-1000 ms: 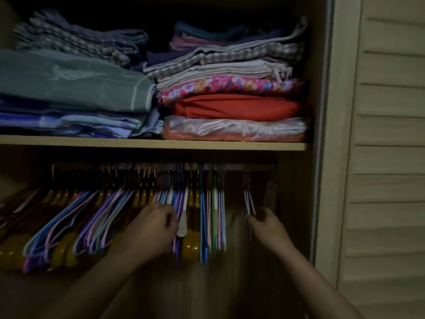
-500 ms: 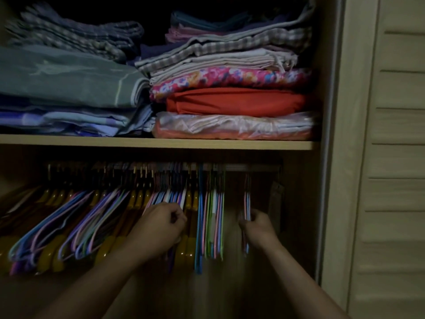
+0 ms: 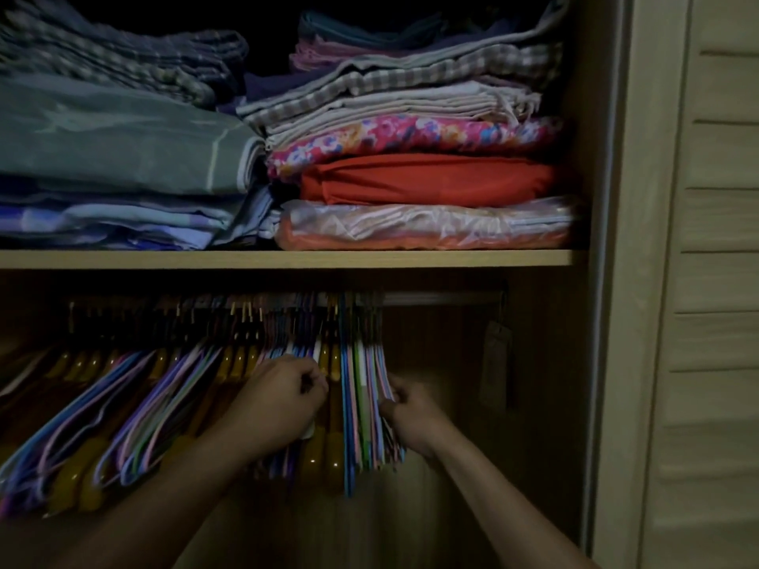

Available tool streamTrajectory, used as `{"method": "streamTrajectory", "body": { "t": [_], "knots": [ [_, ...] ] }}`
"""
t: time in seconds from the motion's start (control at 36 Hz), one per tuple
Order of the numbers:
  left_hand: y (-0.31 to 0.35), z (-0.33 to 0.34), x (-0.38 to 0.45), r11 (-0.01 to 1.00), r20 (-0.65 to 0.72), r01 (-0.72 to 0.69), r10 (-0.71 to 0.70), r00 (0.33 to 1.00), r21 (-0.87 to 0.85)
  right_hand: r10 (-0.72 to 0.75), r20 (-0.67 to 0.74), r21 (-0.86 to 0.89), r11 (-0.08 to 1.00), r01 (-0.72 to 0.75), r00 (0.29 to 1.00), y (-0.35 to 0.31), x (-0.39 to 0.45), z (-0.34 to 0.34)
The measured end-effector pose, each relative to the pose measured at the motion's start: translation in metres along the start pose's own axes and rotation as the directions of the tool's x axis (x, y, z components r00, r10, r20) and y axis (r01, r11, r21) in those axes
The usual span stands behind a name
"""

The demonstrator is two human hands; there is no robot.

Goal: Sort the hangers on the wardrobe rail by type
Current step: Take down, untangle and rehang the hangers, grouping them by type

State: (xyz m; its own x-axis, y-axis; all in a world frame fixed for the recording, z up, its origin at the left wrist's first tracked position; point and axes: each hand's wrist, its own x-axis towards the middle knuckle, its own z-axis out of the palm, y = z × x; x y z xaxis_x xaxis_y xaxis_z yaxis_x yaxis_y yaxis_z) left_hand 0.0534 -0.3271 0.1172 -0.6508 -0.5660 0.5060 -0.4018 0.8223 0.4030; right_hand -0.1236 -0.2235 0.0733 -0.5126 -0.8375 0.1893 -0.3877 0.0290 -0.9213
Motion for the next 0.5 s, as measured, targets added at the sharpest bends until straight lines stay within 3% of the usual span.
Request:
{"method": "streamTrajectory", "body": {
  "t": [0.25,0.5],
  "knots": [
    [0.006,0.024,0.008,0.996,0.087,-0.054,0.048,0.995,0.068,0.035,-0.063,0.046,0.998,-0.032,0.997,0.009,0.004,0.003],
    [0.017,0.033,0.011,0.979,0.136,-0.126,0.105,0.985,0.158,0.07,-0.214,0.048,0.997,-0.061,0.974,0.011,0.004,0.01]
  ]
}}
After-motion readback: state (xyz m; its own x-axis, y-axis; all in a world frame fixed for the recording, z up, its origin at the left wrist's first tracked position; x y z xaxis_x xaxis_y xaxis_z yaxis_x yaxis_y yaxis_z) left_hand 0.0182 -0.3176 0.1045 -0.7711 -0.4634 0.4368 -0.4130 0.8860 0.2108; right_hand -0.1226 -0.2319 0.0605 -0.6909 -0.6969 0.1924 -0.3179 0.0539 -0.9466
